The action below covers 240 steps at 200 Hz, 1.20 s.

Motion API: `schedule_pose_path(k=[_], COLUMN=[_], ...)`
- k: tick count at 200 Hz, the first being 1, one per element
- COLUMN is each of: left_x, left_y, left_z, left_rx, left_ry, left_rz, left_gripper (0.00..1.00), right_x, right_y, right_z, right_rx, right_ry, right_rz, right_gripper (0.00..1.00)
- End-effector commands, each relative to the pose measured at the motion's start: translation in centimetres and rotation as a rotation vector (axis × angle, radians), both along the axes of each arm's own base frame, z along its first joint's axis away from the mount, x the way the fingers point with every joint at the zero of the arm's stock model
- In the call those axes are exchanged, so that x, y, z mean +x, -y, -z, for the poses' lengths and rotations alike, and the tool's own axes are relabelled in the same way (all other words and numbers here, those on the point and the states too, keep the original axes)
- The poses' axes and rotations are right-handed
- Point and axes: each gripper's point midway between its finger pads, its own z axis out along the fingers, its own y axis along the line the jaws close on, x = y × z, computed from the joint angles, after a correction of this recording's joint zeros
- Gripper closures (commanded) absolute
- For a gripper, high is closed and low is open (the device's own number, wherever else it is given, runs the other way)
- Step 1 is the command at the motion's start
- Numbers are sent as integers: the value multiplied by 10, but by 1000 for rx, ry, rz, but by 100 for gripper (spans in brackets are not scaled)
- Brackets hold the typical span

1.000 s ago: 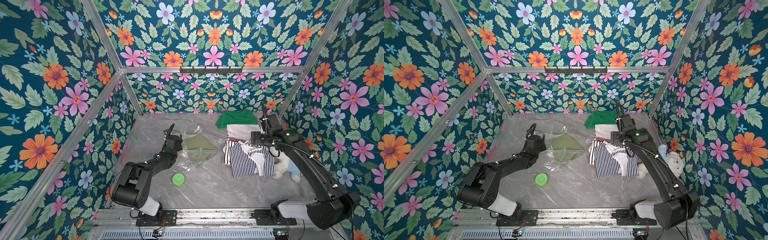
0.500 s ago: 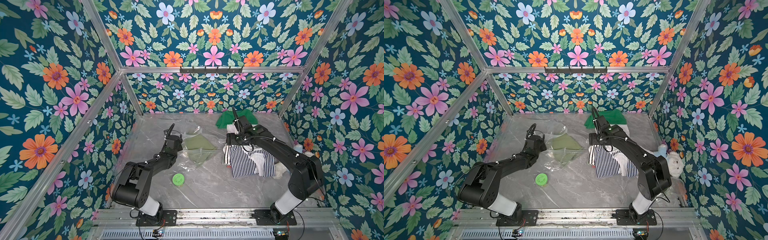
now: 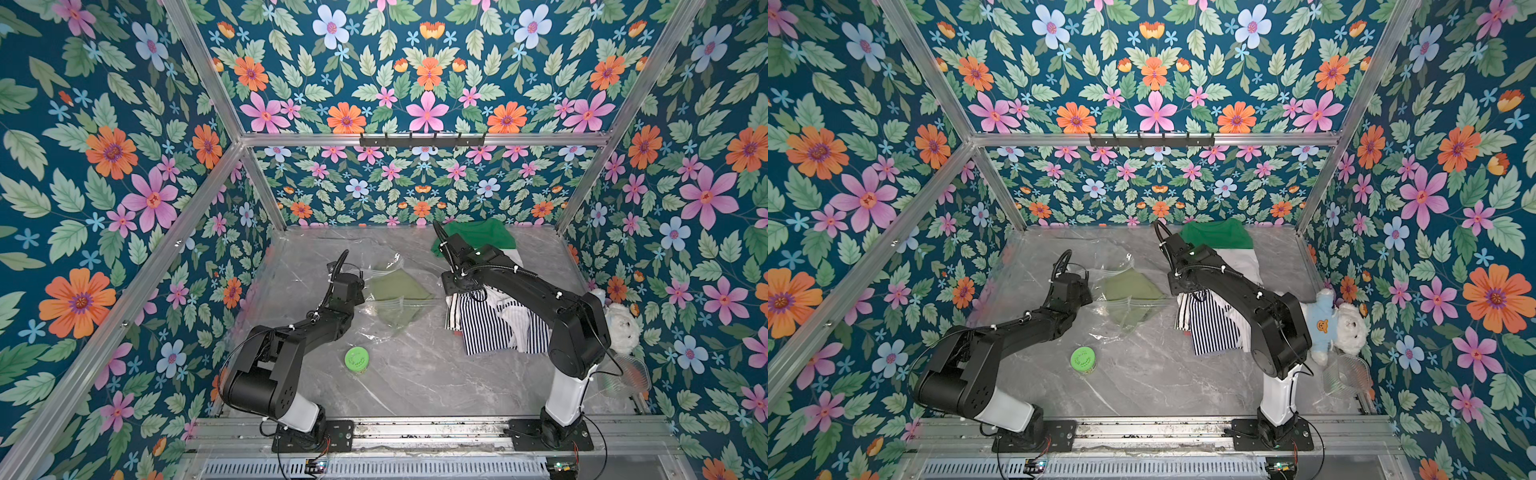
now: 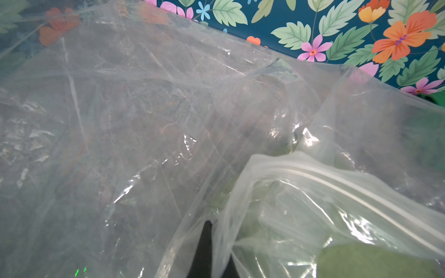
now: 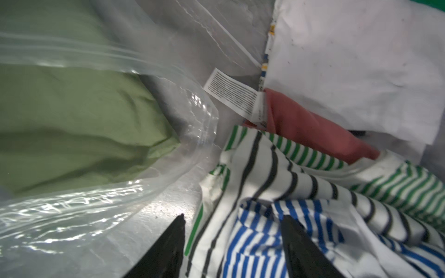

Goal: Take the tank top out of the vacuum bag
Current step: Adjust the tank top at the center of the board.

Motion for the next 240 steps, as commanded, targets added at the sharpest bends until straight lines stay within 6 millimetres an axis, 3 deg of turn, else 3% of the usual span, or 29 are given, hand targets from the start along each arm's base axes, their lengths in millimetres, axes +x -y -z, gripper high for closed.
schedule_pose_path(k=[1, 28, 64, 103, 139, 173, 212, 240], left_x=[4, 6, 7, 5, 3, 3, 4, 2], left_y=[-1, 2, 3, 0, -2, -1, 0, -3], left_z=[-3, -1, -5, -5, -5, -6, -6, -6], left_rx=[2, -13, -14, -4, 4, -2, -4, 1], left_ry=[15, 16, 19, 14, 14, 18, 19, 19], left_rz=[-7, -4, 1, -5, -14, -11, -8, -14], left_gripper=[100, 100, 100, 100, 100, 100, 100, 100], right_x=[-20, -29, -26, -23, -21, -14, 5, 21], right_y=[24, 24, 20, 29, 31, 34, 13, 1], right_z=[5, 24, 38, 46, 18, -6, -24, -27], right_rx=[-93, -115, -139, -208, -165, -141, -59, -48], right_ry=[-42, -83, -105, -116, -25, 64, 135, 158], right_rz=[55, 70, 79, 102, 123, 123, 75, 40], right_gripper=[35, 36, 43, 59, 100, 100, 100, 100])
